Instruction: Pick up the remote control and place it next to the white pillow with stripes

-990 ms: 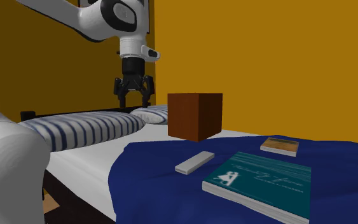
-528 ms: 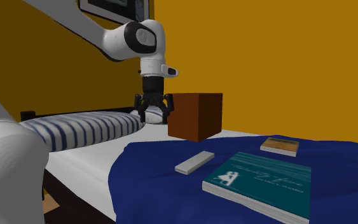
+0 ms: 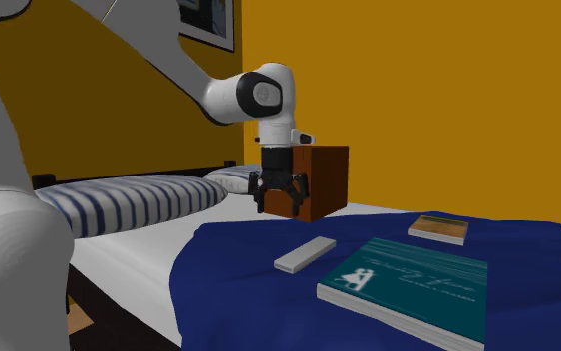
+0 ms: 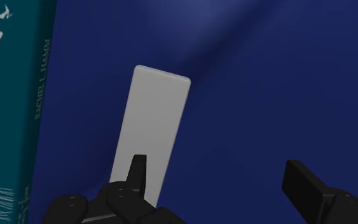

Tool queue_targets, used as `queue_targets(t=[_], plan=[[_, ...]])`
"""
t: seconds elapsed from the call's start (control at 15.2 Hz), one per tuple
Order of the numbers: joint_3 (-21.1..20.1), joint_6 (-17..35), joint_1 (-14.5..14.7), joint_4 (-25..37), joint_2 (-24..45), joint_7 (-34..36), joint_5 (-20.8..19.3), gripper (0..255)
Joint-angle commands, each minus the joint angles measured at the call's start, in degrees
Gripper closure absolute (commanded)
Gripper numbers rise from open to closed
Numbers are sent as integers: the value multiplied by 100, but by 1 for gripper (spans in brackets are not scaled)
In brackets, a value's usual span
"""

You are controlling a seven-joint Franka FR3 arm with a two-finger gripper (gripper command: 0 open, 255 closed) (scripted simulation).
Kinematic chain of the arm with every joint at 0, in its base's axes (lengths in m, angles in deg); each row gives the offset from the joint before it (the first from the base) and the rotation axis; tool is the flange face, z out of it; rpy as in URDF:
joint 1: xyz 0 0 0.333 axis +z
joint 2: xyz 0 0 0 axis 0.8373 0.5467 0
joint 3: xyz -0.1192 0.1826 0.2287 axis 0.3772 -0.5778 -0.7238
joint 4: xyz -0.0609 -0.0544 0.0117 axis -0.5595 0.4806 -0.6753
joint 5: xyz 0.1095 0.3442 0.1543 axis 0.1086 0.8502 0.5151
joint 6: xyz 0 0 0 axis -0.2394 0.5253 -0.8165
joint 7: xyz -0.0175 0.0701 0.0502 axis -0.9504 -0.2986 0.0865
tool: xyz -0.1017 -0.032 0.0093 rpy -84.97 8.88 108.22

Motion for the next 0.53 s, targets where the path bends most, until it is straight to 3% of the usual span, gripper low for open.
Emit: queue_targets(t=[0.0, 0.46], plan=[[104, 333, -26, 129, 410, -137, 77, 0], [312, 1056, -145, 778, 1688, -621, 500, 0]])
